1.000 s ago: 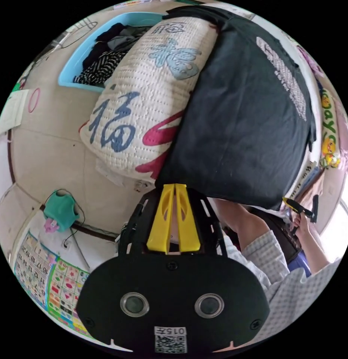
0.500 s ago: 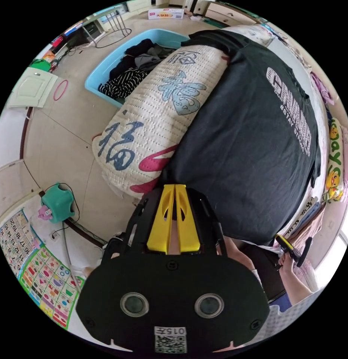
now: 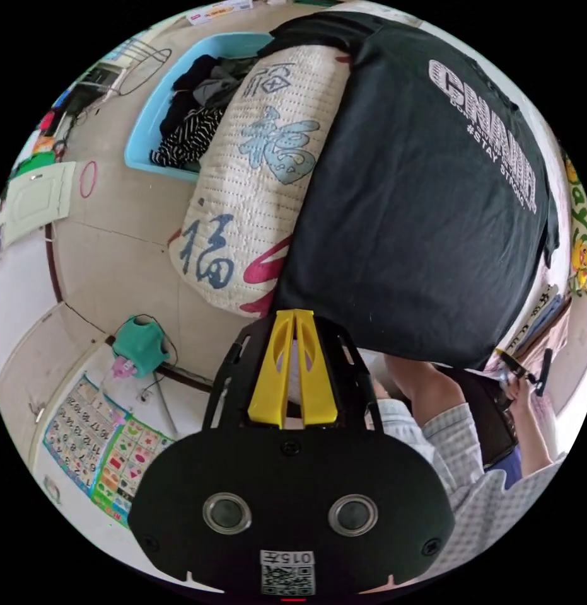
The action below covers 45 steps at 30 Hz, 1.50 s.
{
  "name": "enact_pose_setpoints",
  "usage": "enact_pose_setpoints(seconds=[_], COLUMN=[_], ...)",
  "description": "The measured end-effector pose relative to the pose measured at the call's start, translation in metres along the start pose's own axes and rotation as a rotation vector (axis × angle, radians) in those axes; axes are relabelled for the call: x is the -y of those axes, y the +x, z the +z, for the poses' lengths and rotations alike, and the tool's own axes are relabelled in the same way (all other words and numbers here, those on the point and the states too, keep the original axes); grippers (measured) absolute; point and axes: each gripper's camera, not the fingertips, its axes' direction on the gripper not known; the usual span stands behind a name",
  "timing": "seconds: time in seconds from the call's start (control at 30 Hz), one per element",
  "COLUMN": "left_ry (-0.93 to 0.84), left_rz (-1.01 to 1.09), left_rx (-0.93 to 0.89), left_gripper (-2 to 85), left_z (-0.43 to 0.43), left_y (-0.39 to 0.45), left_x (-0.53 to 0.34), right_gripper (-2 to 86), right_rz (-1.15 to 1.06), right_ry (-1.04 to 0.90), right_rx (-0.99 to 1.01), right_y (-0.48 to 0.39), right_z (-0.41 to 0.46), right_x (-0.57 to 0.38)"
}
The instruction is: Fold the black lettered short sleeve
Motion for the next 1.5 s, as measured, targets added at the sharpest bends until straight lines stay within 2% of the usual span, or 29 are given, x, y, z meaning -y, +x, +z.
enact_pose_setpoints(seconds=[0.07,0.13,0.2,0.27,0.3,0.43,0.57,0.7,0.77,0.93,1.07,1.17,1.2,1.3,1.33,1.5], left_ry=[0.019,0.11,0.247,0.382,0.406,0.503,0.446,0.298,0.223,0.169,0.255,0.238,0.236,0.27,0.313,0.464], left_rz=[-0.001,0.018,0.11,0.28,0.325,0.662,0.854,0.867,0.854,0.827,0.815,0.847,0.854,0.843,0.834,0.74], left_rx=[0.163,0.2,0.16,0.073,0.05,-0.157,-0.329,-0.322,-0.242,-0.073,0.028,0.062,0.052,-0.148,-0.23,-0.416], left_gripper=[-0.7,-0.7,-0.6,-0.5,-0.4,0.4,2.5,6.9,9.2,10.0,6.8,4.3,3.5,0.8,0.3,-0.5], left_z=[-0.022,-0.048,-0.077,-0.104,-0.109,-0.131,-0.135,-0.111,-0.087,-0.04,-0.023,-0.02,-0.02,-0.036,-0.048,-0.099], left_y=[0.03,0.064,0.116,0.208,0.235,0.438,0.626,0.745,0.8,0.857,0.868,0.875,0.874,0.842,0.82,0.689], left_x=[0.011,0.026,0.046,0.087,0.099,0.18,0.245,0.29,0.312,0.341,0.344,0.354,0.357,0.37,0.373,0.378], right_gripper=[5.8,8.0,8.4,8.5,8.5,8.5,8.6,8.8,8.8,8.4,6.5,3.9,2.8,1.5,1.2,0.8], right_rz=[0.003,-0.02,-0.009,0.018,0.045,0.127,0.162,0.183,0.188,0.189,0.197,0.189,0.188,0.155,0.128,-0.061], right_ry=[0.05,0.15,0.246,0.342,0.4,0.546,0.597,0.606,0.597,0.601,0.594,0.609,0.607,0.631,0.65,0.732], right_rx=[-0.031,0.013,0.038,0.07,0.1,0.234,0.299,0.313,0.3,0.333,0.301,0.314,0.332,0.322,0.313,0.335], right_y=[0.003,0.006,0.011,0.017,0.023,0.043,0.054,0.061,0.061,0.063,0.066,0.07,0.073,0.074,0.073,0.055], right_z=[0.002,0.002,0.003,0.005,0.007,0.023,0.043,0.073,0.086,0.11,0.12,0.126,0.126,0.113,0.104,0.063], right_x=[0.002,0.005,0.015,0.032,0.047,0.108,0.152,0.186,0.197,0.221,0.232,0.234,0.235,0.232,0.229,0.215])
